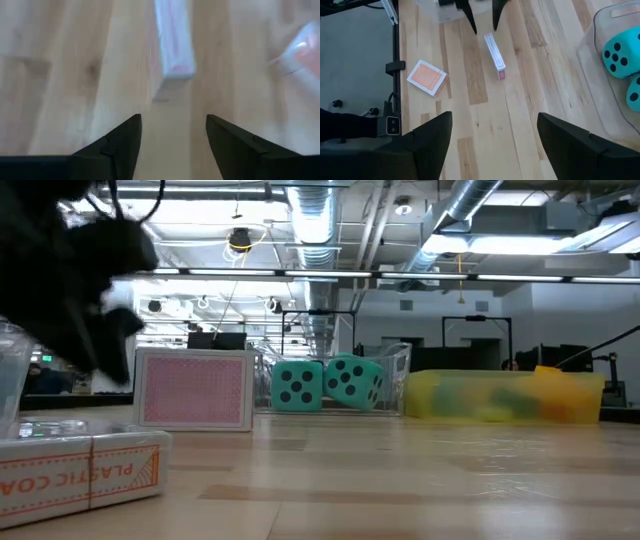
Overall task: Pick & Place Toys
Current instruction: Put the pink deck of cards into the white transparent bin
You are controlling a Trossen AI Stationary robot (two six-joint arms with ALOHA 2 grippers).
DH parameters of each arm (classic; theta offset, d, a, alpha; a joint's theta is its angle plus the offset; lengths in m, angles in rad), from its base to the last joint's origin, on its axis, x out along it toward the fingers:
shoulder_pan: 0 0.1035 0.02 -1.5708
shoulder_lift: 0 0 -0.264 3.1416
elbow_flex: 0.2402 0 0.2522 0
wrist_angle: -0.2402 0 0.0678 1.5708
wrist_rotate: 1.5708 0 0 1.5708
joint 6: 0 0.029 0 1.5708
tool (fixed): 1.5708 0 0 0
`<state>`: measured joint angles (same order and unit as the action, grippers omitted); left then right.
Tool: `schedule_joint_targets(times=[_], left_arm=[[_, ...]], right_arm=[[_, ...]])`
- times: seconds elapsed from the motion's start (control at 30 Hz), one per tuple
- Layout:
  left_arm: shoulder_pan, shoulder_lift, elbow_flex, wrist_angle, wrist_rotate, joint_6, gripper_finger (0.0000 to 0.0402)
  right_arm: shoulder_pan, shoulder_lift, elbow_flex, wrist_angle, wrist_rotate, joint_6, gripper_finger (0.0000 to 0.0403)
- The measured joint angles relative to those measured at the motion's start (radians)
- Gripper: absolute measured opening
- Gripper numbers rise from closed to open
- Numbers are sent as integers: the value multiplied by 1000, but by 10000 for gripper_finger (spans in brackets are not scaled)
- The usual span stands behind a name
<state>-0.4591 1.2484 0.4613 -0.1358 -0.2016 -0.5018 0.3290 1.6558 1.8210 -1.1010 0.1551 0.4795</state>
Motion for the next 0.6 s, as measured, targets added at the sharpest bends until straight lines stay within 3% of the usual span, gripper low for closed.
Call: schedule_joint_targets(times=[0.13, 0.23, 0.37, 0.6], left_arm=[[2, -134, 109, -127, -8, 30, 234], [15, -155, 227, -188, -54, 106, 244], [73, -60, 386, -292, -73, 202, 247], [184, 209, 659, -533, -77, 222, 247]], right_arm=[[12, 0, 0, -2, 0, 0, 284], [19, 0, 0, -9, 0, 1, 284], [25, 0, 0, -33, 0, 10, 284], [25, 0, 1, -56, 1, 18, 284]])
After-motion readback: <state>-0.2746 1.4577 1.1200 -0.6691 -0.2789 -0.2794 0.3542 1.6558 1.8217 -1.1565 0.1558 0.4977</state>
